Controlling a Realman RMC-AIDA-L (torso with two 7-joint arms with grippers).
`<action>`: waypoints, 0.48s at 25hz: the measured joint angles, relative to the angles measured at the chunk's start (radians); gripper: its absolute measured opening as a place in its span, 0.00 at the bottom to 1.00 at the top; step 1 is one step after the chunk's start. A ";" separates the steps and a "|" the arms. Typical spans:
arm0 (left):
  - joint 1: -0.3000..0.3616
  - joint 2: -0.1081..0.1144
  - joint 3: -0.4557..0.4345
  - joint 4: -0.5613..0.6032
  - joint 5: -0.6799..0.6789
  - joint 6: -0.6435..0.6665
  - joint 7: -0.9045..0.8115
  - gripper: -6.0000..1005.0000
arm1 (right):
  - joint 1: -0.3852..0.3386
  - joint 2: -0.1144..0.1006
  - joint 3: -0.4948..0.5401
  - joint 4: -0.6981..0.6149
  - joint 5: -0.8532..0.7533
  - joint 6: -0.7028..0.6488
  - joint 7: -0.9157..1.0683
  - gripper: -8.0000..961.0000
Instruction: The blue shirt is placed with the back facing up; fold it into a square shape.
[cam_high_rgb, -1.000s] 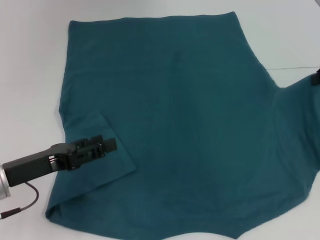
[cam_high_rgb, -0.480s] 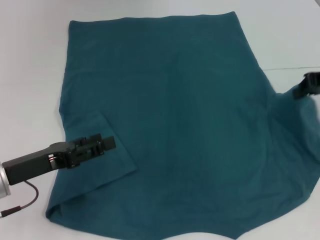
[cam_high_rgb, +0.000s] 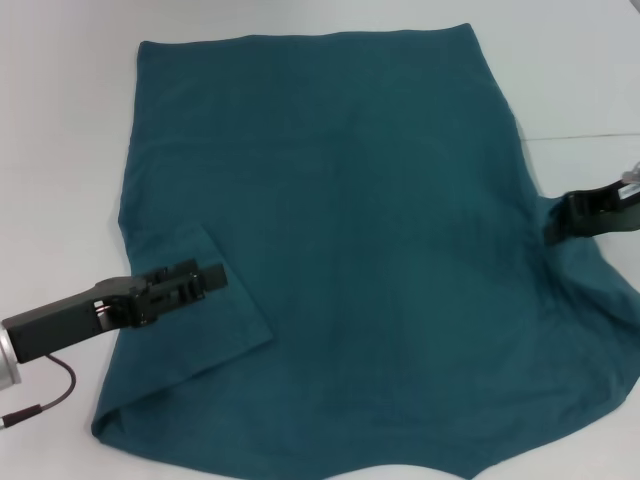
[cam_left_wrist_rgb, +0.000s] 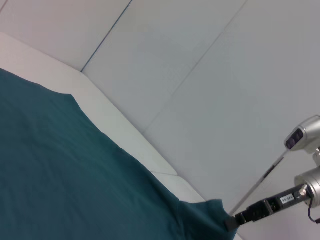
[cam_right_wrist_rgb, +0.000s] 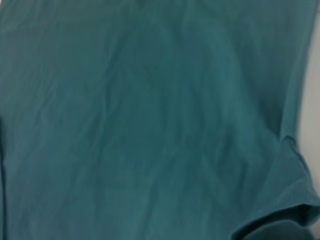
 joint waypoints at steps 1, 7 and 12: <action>0.000 0.000 0.000 -0.004 -0.004 -0.002 0.000 0.69 | 0.005 0.004 0.000 0.007 0.000 0.007 0.003 0.01; 0.001 0.000 0.000 -0.013 -0.019 -0.003 0.003 0.69 | 0.028 0.038 -0.002 0.024 -0.004 0.090 0.059 0.01; 0.006 0.000 0.000 -0.014 -0.019 -0.003 0.003 0.69 | 0.040 0.055 -0.014 0.047 -0.004 0.160 0.102 0.01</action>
